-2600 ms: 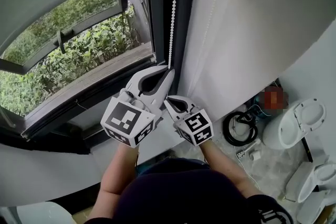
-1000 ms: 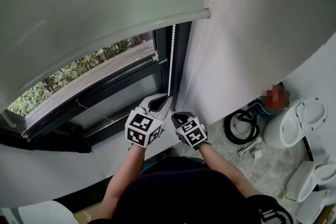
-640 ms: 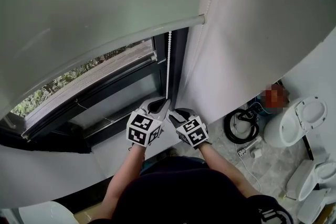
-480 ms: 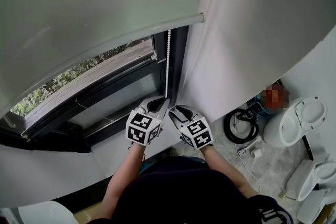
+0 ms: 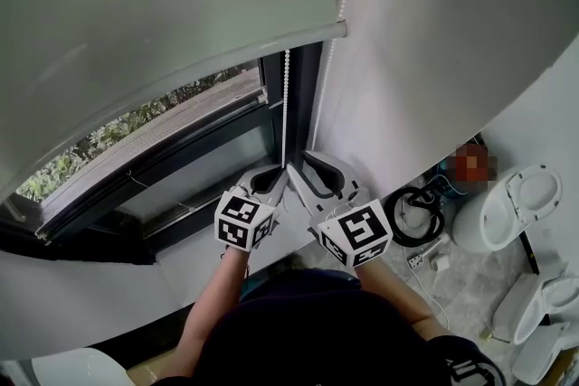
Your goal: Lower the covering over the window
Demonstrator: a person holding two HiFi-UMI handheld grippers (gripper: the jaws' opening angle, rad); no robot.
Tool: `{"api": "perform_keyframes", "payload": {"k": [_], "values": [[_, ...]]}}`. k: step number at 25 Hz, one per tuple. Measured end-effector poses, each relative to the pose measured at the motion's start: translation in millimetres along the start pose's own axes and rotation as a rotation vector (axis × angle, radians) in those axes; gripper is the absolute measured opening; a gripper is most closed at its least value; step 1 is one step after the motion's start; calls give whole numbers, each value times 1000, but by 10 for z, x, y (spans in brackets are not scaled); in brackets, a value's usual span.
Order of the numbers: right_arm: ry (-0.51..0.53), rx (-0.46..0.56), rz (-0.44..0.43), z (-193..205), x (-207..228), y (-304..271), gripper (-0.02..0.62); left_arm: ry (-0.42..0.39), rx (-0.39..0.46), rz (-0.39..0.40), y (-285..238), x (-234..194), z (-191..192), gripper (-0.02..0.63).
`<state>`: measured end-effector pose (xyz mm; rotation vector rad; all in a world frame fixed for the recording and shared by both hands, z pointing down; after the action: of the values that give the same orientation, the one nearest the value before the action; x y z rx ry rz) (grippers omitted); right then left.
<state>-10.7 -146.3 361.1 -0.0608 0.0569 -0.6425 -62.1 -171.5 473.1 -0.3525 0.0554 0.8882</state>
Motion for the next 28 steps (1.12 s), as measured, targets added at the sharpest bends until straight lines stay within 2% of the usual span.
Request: {"api": "perform_keyframes", "payload": {"k": [5, 10, 16, 24, 28], "values": [[31, 82, -5, -415, 0, -151, 106, 0, 4, 7, -3, 43, 12, 11], [43, 108, 0, -587, 16, -244, 82, 0, 7, 8, -3, 49, 22, 11], [41, 88, -7, -585, 3, -275, 23, 0, 7, 9, -10, 53, 18, 11], [39, 92, -2, -565, 9, -283, 17, -3, 28, 14, -27, 85, 22, 11], [30, 35, -7, -398, 23, -317, 17, 1, -30, 17, -79, 65, 188, 11]]}}
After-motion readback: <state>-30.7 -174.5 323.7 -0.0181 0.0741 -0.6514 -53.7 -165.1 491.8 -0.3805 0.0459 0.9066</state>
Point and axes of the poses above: the fingertips, and each gripper's own axes: y backward along the fingers, x to its right, z out of its underside, the point moved 3 cm from there along y, backward along the fingers, and after that the axes turned 10 degrees about z, right-handed, at the moved point
